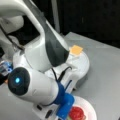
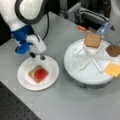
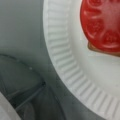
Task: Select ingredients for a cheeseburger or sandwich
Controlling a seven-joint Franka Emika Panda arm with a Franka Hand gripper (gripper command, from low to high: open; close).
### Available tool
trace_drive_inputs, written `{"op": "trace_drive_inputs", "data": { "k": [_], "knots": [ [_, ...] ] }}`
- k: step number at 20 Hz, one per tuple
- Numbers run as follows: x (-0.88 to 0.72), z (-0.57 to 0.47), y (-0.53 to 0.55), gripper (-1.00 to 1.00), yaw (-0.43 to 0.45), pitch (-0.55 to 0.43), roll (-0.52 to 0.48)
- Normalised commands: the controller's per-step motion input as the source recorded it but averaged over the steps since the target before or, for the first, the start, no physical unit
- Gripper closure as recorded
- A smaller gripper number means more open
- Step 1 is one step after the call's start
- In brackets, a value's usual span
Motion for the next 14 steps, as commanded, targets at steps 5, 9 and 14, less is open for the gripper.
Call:
{"op": "trace_drive_inputs", "data": {
  "k": [5,9,14],
  "knots": [
    [-0.51,0.14,0.38,-1.0,-0.149,-0.014,-0.555],
    [-0.63,0.13,0.38,-1.0,0.008,-0.078,-0.41],
    [-0.7,0.03,0.37,-1.0,0.117,-0.107,-0.32]
  ]
}}
